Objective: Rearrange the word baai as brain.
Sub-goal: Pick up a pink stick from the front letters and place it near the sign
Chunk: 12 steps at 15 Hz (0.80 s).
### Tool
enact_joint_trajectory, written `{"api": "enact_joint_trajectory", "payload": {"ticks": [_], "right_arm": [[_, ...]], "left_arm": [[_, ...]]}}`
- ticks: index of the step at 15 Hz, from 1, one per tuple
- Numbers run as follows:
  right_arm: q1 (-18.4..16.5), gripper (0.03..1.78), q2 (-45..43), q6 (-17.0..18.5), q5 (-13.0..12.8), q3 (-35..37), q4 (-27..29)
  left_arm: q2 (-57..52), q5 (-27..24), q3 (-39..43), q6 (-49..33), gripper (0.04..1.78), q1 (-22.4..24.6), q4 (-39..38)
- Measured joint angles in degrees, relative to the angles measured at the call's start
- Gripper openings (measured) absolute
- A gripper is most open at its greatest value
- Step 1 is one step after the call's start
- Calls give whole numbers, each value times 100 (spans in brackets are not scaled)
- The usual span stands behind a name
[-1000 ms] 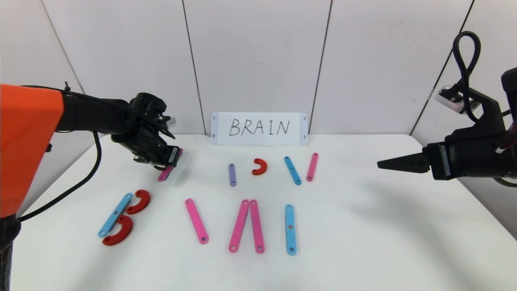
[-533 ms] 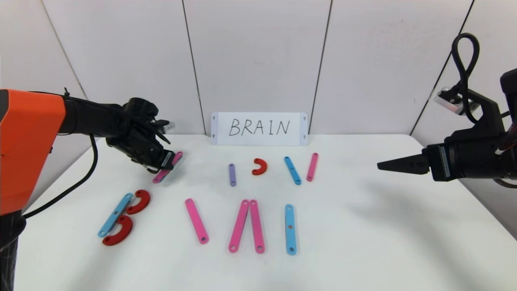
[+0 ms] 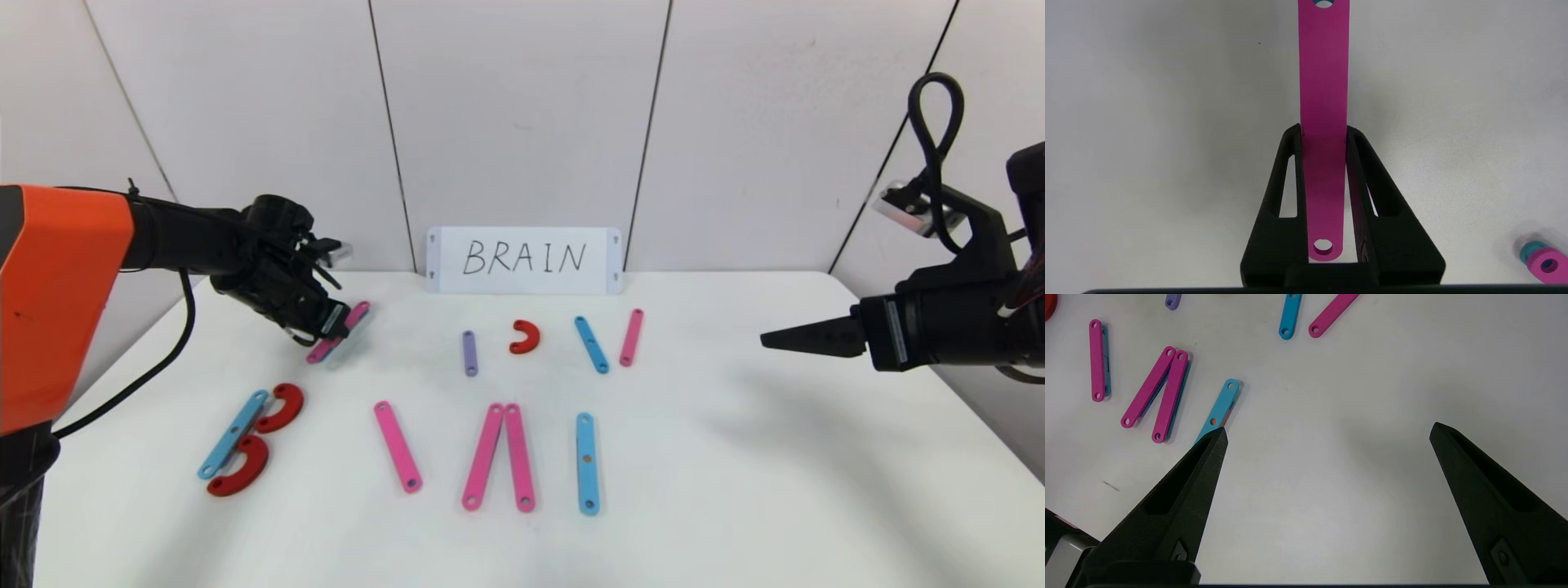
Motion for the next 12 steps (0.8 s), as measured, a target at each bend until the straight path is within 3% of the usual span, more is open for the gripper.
{"api": "enact_joint_trajectory", "payload": {"ticks": [3, 8, 12], "right_arm": [[18, 173, 0, 0, -5, 11, 0], [18, 173, 0, 0, -6, 15, 0], [35, 173, 0, -2, -22, 39, 0]], "left_arm": [[66, 7, -44, 0, 63, 2, 5], [137, 16, -116, -13, 144, 2, 11], [154, 10, -134, -39, 174, 0, 13]]}}
